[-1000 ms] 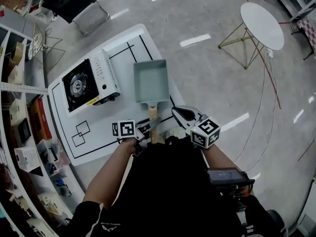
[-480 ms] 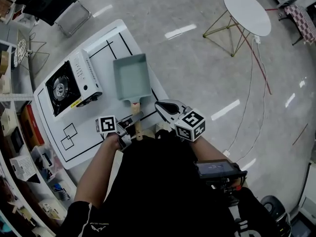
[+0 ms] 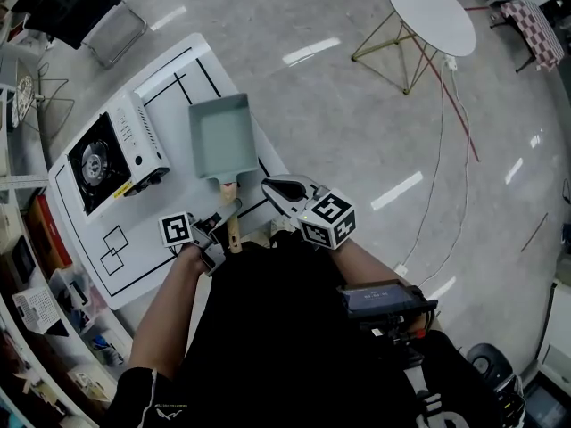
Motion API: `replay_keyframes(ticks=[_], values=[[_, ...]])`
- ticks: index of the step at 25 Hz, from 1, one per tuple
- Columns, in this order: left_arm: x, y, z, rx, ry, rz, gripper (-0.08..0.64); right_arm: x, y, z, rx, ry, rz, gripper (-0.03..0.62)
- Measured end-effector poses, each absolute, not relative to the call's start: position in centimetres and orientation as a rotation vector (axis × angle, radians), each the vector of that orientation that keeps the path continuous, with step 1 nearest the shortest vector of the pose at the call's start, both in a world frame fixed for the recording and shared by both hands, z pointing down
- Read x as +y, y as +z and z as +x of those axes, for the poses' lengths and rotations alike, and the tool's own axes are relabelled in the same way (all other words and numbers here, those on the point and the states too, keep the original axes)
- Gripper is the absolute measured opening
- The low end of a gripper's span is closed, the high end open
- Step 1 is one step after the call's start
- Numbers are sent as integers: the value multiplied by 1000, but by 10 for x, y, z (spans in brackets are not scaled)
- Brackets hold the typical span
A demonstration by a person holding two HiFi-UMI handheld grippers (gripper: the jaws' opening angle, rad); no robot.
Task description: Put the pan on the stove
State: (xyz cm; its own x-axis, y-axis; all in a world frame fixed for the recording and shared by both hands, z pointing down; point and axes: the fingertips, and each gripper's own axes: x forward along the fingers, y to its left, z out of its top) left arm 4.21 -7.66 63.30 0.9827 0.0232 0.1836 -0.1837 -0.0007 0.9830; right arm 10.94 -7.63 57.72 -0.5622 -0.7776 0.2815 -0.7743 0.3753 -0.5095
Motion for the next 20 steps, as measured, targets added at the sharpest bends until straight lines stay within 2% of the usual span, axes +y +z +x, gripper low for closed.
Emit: replay_keyframes(ticks=[20], values=[[-74, 616, 42, -120, 66, 1568, 117, -85, 572, 101, 2670, -966, -1407, 26]])
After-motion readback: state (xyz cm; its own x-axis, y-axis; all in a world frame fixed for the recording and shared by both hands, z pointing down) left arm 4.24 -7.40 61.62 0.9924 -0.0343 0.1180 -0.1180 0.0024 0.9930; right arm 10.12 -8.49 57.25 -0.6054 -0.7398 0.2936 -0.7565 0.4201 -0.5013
